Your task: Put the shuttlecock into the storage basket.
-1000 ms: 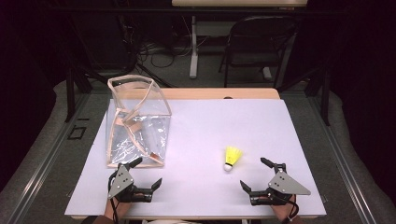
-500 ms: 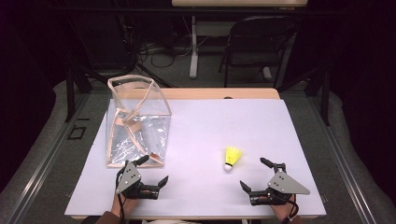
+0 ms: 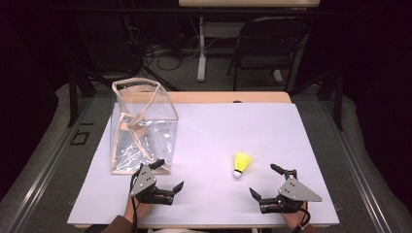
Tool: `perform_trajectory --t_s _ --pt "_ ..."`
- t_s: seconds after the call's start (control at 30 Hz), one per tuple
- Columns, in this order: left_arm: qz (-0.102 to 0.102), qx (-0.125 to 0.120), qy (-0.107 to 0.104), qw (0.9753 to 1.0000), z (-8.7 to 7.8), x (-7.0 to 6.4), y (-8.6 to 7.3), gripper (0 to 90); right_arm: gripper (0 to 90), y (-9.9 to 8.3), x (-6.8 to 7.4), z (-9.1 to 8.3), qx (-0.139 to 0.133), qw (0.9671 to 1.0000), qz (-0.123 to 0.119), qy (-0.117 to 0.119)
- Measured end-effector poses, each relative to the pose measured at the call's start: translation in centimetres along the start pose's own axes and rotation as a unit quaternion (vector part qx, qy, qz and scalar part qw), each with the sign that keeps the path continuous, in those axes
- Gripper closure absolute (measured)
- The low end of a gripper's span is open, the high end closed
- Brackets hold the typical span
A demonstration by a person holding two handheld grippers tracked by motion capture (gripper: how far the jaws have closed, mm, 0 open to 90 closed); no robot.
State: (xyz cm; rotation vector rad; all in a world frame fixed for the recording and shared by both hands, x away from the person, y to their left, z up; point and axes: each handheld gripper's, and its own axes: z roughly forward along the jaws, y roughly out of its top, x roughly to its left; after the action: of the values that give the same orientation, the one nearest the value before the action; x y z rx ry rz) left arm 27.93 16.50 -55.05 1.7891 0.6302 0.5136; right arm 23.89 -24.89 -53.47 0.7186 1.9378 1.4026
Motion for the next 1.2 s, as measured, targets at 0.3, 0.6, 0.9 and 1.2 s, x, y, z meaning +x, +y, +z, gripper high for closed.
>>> perform_trajectory --t_s 0.3,0.6,0.9,1.2 --pt "-0.002 0.012 -0.015 0.9998 1.7 -0.6 0.7 0.0 0.0 0.0 -0.1 0.0 0.002 1.0000 0.001 0.001" --pt "-0.006 0.023 -0.018 0.9995 3.1 -1.0 1.5 0.0 0.0 -0.1 -0.1 0.0 0.005 1.0000 0.002 0.002" --pt "-0.011 0.039 -0.018 0.9990 4.5 -1.8 2.2 0.0 0.0 -0.1 -0.1 0.1 0.005 1.0000 0.005 0.002" --pt "-0.017 0.057 -0.015 0.9981 6.1 -2.6 3.0 0.0 0.0 -0.1 -0.2 0.1 0.008 0.9999 0.007 0.002"
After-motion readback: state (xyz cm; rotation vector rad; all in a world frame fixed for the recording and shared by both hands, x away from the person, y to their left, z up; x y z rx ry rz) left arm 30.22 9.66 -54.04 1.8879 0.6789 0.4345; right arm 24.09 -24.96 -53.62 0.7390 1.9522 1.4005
